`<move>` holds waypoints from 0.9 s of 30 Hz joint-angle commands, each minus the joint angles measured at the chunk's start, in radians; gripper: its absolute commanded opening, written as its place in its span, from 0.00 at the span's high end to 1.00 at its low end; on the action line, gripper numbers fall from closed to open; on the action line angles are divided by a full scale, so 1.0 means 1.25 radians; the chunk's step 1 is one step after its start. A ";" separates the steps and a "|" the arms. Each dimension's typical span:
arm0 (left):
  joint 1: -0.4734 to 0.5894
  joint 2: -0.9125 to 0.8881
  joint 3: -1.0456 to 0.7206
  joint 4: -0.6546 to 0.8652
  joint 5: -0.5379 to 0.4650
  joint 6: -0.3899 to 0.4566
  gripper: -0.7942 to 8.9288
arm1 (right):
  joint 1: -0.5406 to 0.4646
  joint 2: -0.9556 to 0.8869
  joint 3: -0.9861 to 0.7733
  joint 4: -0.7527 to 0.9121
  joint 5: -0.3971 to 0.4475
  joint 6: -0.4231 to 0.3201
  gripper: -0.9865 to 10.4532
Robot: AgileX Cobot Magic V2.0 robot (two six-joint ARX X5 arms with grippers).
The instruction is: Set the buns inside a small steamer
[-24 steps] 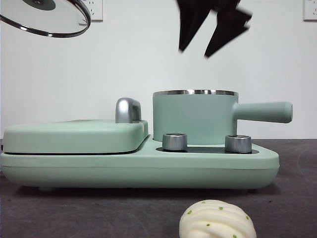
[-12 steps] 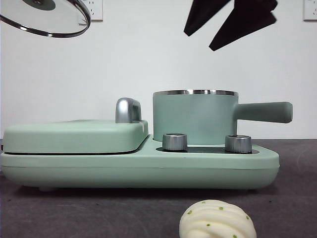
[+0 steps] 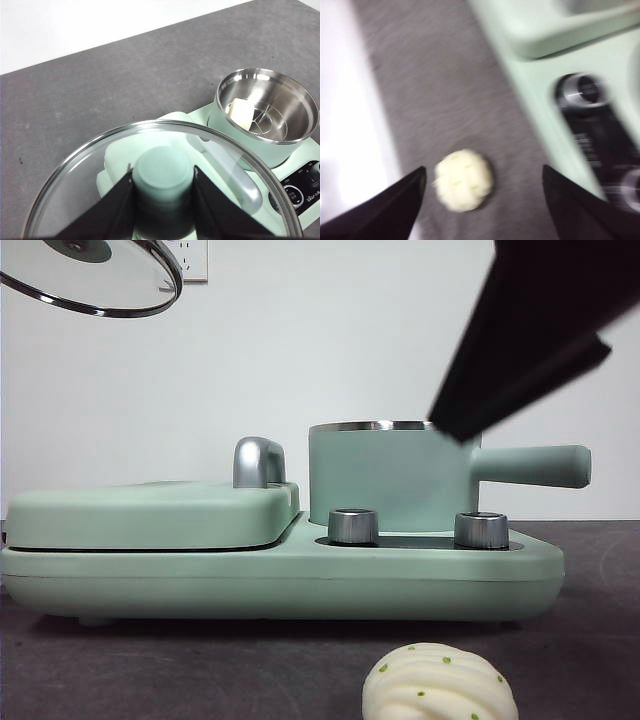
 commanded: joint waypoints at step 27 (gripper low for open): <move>0.000 0.005 0.014 0.003 0.001 0.004 0.90 | 0.127 0.286 -0.055 0.123 0.083 -0.014 0.65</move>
